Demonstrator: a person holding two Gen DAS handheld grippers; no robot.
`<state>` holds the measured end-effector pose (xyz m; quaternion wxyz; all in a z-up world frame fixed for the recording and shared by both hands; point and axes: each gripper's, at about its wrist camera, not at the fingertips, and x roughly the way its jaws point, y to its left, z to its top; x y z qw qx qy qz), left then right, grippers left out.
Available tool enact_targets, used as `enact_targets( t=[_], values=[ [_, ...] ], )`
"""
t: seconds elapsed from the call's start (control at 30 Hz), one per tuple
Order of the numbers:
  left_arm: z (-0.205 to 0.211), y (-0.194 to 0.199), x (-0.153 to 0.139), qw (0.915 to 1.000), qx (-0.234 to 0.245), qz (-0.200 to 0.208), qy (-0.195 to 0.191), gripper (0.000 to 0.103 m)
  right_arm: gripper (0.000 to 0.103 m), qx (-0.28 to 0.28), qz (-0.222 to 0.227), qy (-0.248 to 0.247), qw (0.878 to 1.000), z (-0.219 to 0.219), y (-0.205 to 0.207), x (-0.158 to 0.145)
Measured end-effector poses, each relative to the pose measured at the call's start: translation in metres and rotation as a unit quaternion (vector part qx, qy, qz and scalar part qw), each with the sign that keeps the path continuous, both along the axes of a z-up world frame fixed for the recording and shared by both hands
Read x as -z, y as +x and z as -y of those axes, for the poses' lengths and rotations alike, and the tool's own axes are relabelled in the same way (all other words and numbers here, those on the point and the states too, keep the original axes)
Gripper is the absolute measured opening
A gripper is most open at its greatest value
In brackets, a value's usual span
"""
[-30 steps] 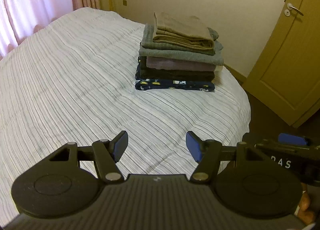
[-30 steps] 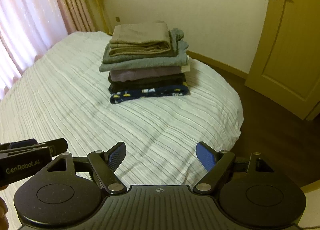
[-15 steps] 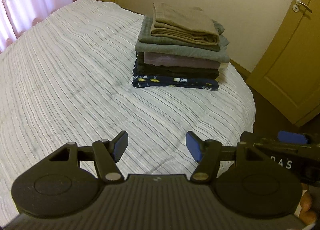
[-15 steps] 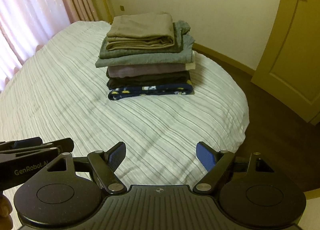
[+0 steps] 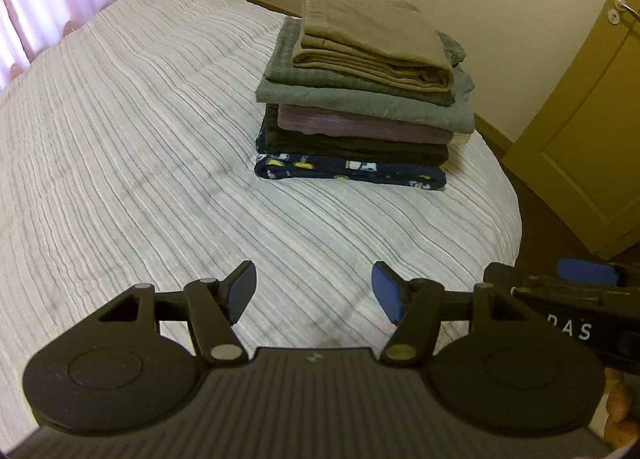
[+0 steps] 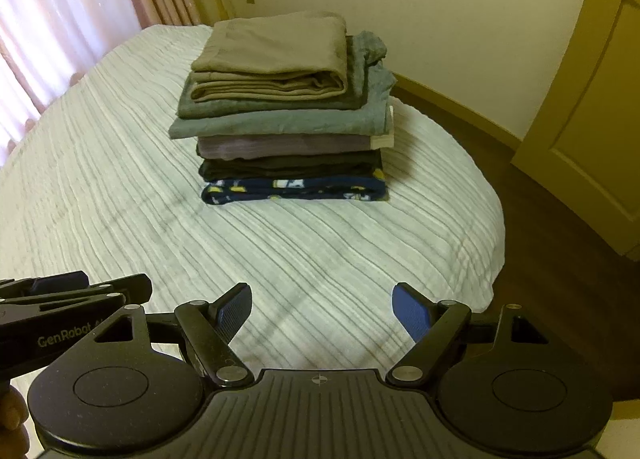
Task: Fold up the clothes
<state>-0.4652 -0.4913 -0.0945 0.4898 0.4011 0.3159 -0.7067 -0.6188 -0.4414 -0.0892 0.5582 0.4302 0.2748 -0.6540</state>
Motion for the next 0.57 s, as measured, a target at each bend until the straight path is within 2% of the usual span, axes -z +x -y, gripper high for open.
enact_targets(
  t=[0.3, 0.57],
  values=[
    [0.027, -0.024, 0.008, 0.9999, -0.014, 0.010, 0.004, 0.060, 0.080, -0.013, 0.004, 0.013, 1.000, 0.031, -0.023, 0.010],
    [0.042, -0.041, 0.003, 0.9993, -0.019, 0.007, -0.030, 0.060, 0.080, -0.022, 0.006, 0.013, 1.000, 0.052, -0.039, 0.012]
  ],
)
